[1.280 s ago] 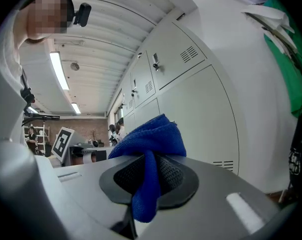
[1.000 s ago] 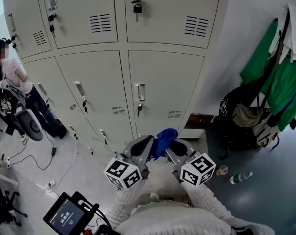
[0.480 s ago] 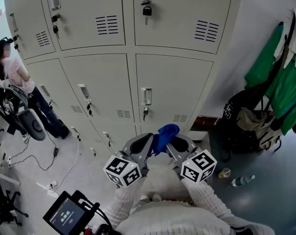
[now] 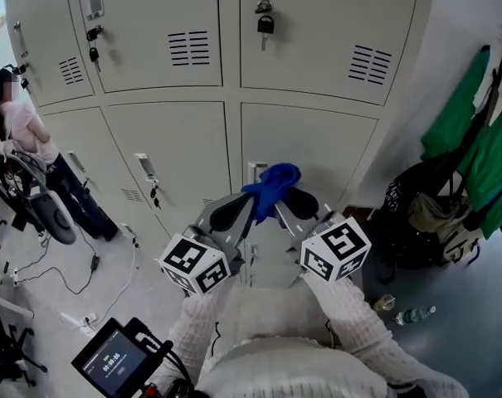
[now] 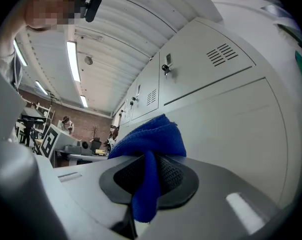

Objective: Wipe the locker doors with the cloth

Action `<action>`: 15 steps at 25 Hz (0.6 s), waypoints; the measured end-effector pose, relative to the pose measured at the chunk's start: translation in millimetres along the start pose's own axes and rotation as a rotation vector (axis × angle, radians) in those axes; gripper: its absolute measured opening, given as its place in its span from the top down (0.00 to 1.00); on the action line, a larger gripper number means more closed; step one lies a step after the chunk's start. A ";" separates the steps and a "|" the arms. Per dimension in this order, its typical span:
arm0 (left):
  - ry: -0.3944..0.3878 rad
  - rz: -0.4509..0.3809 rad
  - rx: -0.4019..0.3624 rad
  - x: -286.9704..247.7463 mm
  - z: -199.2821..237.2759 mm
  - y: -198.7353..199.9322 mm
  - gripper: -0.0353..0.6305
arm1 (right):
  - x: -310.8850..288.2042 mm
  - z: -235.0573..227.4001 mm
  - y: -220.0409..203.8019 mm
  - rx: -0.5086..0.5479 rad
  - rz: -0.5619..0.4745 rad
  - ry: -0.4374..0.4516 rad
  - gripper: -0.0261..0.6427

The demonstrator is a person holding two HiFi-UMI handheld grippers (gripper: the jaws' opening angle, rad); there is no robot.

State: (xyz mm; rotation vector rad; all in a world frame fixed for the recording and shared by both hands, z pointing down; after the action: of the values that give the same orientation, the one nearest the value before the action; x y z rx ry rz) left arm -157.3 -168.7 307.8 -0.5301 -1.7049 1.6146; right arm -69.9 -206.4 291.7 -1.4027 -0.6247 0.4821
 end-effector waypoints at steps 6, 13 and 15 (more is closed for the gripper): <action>-0.004 -0.057 -0.108 -19.3 28.5 53.9 0.94 | -40.7 -6.9 46.2 0.044 -0.080 -0.004 0.89; 0.009 -0.090 -0.143 -31.6 51.5 91.3 0.94 | -72.6 -16.5 75.9 0.048 -0.093 -0.027 0.89; 0.006 -0.086 -0.148 -35.0 56.3 96.8 0.94 | -79.1 -21.4 76.6 0.038 -0.077 -0.042 0.89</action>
State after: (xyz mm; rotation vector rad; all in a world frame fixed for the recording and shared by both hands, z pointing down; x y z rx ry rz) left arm -192.7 -219.4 208.1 -0.5250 -1.8277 1.4325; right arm -111.1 -264.9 205.4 -1.3307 -0.6981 0.4607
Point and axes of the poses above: the fingertips, and each gripper's own axes: x backward along the fingers, z to its left, y out of its top, the point moved 4 cm from there along x, backward along the fingers, and after that the axes turned 14 degrees about -y, right-handed, at the moved point
